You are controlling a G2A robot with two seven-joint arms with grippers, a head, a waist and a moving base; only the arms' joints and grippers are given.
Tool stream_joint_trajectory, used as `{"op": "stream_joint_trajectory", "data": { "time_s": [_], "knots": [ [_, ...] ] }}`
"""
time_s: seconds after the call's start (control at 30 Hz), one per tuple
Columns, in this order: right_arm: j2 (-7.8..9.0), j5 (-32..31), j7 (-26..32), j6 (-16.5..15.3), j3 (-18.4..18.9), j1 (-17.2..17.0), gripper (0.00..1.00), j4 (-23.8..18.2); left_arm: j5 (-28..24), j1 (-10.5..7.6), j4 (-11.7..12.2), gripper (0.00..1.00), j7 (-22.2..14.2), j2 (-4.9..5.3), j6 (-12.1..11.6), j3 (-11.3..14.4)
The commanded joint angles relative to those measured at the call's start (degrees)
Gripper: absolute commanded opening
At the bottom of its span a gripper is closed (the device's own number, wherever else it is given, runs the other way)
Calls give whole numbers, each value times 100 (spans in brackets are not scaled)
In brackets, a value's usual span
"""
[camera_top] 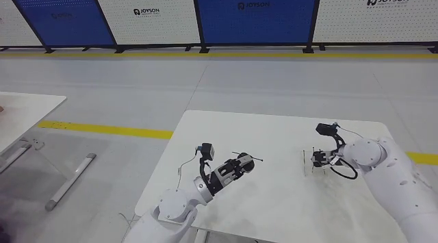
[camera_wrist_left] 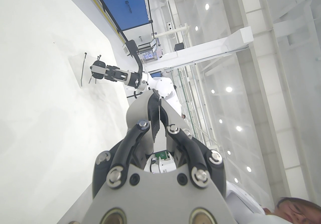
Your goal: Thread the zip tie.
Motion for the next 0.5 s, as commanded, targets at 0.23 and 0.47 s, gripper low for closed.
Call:
{"op": "stream_joint_trajectory", "data": {
  "time_s": [0.23,0.47],
  "knots": [
    [368,-130,-78,81,658,-682,0,-1154,0,0,0,0,0,0,0,0],
    [368,-130,-78,81,658,-682,0,-1154,0,0,0,0,0,0,0,0]
  ]
}}
